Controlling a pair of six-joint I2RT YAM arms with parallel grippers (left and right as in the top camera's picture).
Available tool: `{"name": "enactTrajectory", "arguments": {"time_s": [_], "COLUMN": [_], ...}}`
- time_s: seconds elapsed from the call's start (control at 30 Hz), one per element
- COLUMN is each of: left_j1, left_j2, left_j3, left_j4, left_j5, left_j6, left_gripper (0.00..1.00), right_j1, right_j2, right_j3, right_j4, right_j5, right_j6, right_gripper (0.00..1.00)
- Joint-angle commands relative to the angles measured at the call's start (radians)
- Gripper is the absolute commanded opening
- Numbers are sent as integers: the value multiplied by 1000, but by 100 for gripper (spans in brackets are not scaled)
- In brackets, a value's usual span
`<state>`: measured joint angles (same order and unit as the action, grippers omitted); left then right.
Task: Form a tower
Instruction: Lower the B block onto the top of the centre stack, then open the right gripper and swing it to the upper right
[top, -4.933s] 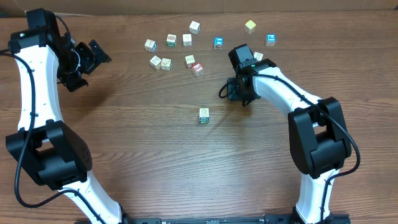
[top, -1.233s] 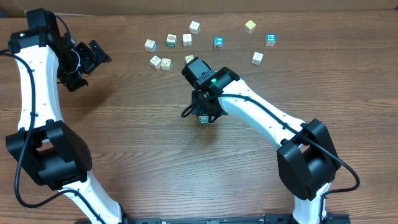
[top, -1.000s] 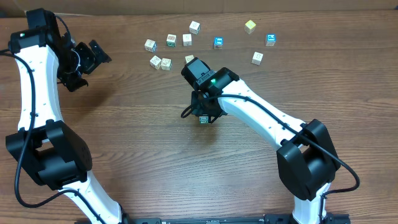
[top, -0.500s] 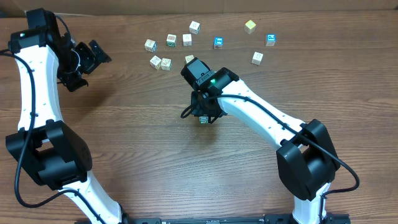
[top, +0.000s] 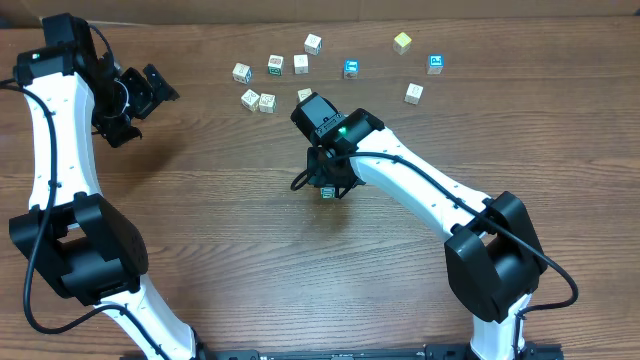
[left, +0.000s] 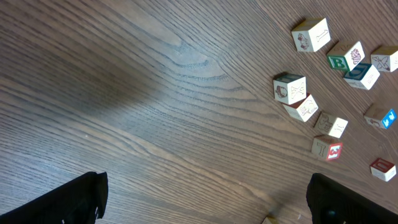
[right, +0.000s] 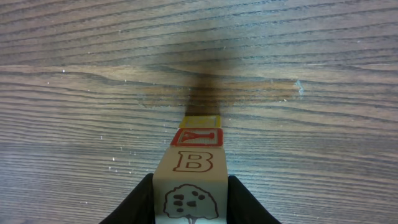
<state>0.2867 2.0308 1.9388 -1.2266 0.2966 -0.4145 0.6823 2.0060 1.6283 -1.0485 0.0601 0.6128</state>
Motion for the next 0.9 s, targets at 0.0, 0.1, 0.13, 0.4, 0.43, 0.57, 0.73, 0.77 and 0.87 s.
{"name": "enactTrajectory", "arguments": {"time_s": [0.0, 0.1, 0.13, 0.4, 0.43, 0.57, 0.73, 0.77, 0.87], "left_j1": [-6, -6, -6, -6, -6, -6, -6, -6, -6], "left_j2": [-4, -4, -4, -4, -4, -4, -4, -4, -4], "left_j3": [14, 14, 14, 14, 14, 14, 14, 14, 14], "left_j4": [1, 1, 1, 1, 1, 1, 1, 1, 1], "left_j5": [8, 7, 8, 8, 8, 7, 7, 8, 8], "left_j6": [18, 18, 18, 18, 18, 18, 18, 18, 18], "left_gripper": [100, 99, 100, 100, 99, 100, 100, 100, 99], "right_j1": [5, 5, 5, 5, 3, -13, -75, -90, -135], "right_j2": [3, 3, 3, 3, 3, 3, 3, 3, 3], "right_j3": [-6, -6, -6, -5, -3, 63, 337, 405, 584], "right_j4": [0, 0, 0, 20, 29, 16, -107, -134, -177], "right_j5": [18, 18, 18, 18, 18, 18, 18, 18, 18], "right_j6": [-19, -19, -19, -52, -69, -118, -237, -268, -341], "right_gripper": [32, 35, 37, 61, 63, 68, 73, 75, 80]}}
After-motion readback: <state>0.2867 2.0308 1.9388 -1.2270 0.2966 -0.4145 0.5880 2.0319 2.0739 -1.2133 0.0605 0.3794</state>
